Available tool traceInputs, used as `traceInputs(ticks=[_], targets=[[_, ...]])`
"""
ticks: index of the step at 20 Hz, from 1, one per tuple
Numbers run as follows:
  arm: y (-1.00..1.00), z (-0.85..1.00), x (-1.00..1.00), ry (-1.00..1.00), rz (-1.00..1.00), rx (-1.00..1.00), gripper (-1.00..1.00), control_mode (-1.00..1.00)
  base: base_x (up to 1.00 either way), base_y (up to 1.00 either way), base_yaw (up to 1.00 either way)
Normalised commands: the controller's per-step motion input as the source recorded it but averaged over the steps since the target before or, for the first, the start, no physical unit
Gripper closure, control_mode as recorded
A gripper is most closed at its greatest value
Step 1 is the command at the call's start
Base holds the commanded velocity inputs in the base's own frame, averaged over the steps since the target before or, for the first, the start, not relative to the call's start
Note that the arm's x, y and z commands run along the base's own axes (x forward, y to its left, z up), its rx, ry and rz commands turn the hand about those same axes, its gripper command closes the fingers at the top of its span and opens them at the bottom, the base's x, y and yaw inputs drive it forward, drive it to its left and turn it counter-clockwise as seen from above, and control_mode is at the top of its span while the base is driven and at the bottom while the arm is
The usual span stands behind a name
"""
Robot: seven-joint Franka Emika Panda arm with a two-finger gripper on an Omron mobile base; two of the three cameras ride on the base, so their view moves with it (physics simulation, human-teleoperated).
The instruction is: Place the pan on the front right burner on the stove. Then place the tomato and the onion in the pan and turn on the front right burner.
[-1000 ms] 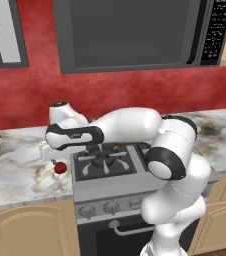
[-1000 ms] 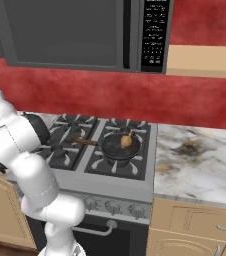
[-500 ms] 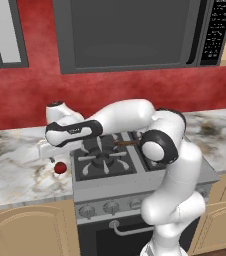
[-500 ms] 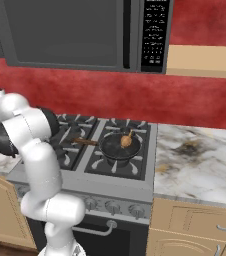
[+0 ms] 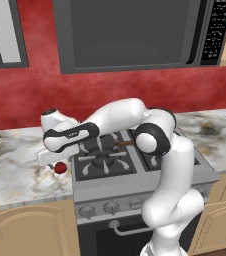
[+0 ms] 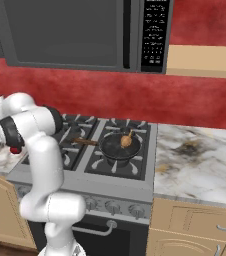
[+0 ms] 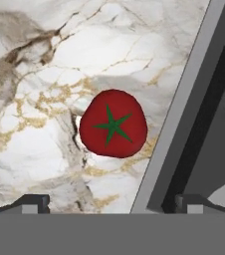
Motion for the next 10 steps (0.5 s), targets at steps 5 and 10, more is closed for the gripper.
traceInputs(ticks=[5,10], targets=[[0.0,-0.21,0.17,0.04,0.0,-0.02,-1.0,-1.0,0.0,0.0,0.0],[0.04,-0.19,0.2,0.03,0.0,-0.01,-1.0,-1.0,0.0,0.0,0.0]])
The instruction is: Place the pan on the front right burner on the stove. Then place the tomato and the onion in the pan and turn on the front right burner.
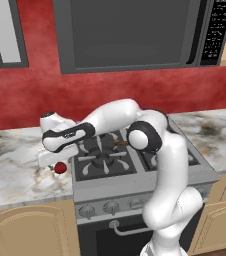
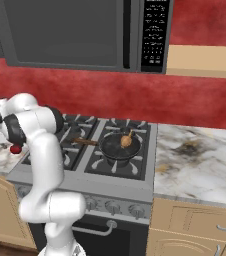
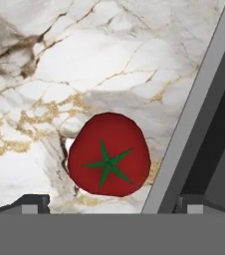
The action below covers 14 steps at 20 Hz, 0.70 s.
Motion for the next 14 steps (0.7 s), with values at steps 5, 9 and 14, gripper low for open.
traceInputs(ticks=[5,9,14], targets=[[0.08,-0.2,0.2,0.04,0.0,0.0,-1.0,-1.0,0.0,0.0,0.0],[0.05,-0.17,0.22,0.03,0.0,0.0,-1.0,-1.0,0.0,0.0,0.0],[0.05,-0.13,0.03,0.04,0.0,-0.01,-1.0,-1.0,0.0,0.0,0.0]])
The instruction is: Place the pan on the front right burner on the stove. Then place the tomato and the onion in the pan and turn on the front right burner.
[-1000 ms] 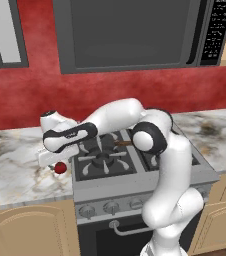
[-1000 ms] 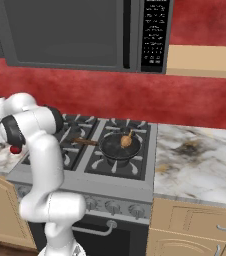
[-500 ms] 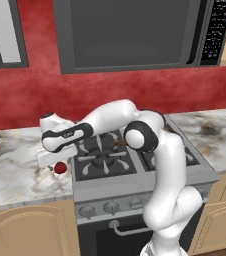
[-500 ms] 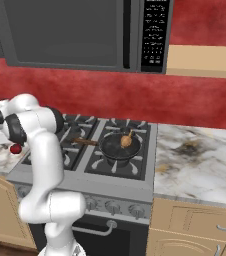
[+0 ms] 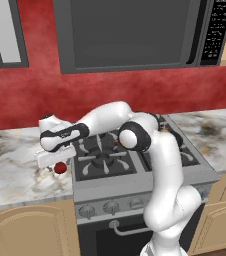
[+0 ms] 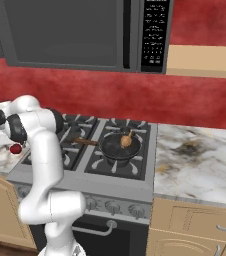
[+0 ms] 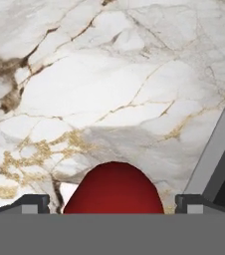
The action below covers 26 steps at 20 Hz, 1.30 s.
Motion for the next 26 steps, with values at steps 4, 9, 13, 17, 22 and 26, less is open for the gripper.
traceInputs(ticks=[4,9,13,17,22,26], targets=[[0.05,-0.1,-0.2,0.07,0.0,-0.03,1.0,-1.0,0.0,0.0,0.0],[0.0,-0.02,-0.1,0.07,0.0,-0.05,1.0,-1.0,0.0,0.0,0.0],[0.0,0.17,-0.12,0.01,0.0,-0.03,1.0,-1.0,0.0,0.0,0.0],[-0.07,0.59,-0.03,0.0,0.0,-0.01,1.0,-1.0,0.0,0.0,0.0],[-0.25,0.54,0.0,0.0,0.0,0.0,1.0,-1.0,0.0,0.0,0.0],[-0.4,0.28,0.0,0.0,-0.02,0.0,1.0,-1.0,0.0,0.0,0.0]])
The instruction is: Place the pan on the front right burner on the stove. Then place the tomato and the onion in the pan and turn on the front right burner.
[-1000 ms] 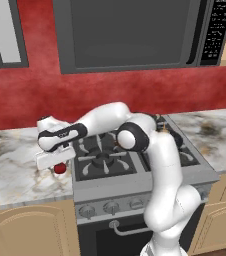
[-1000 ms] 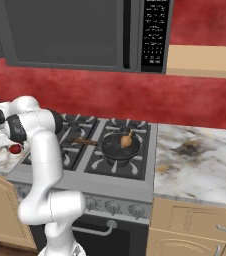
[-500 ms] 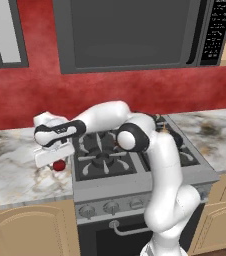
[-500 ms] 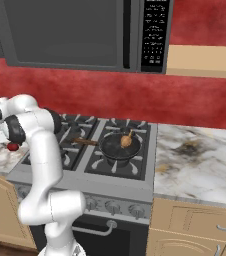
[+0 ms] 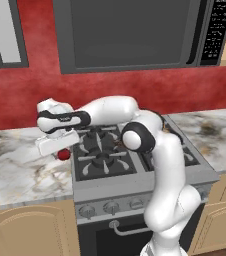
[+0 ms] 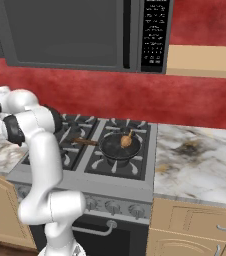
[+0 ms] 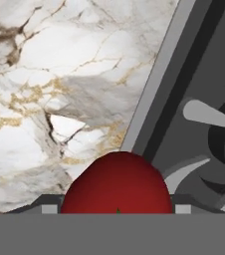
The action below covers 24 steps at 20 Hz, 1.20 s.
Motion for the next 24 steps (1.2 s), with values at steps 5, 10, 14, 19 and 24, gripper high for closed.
traceInputs(ticks=[5,10,14,19,24], targets=[[-0.47,0.23,0.0,0.0,-0.03,0.0,1.0,-1.0,0.0,0.0,0.0],[-0.53,0.13,0.0,0.0,-0.03,0.0,1.0,-1.0,0.0,0.0,0.0],[-0.58,0.09,0.0,0.0,-0.05,0.0,1.0,-1.0,0.0,0.0,0.0],[-0.58,0.12,0.0,0.0,-0.05,0.0,1.0,-1.0,0.0,0.0,0.0],[-0.54,0.16,0.01,0.0,-0.05,0.0,1.0,-1.0,0.0,0.0,0.0]])
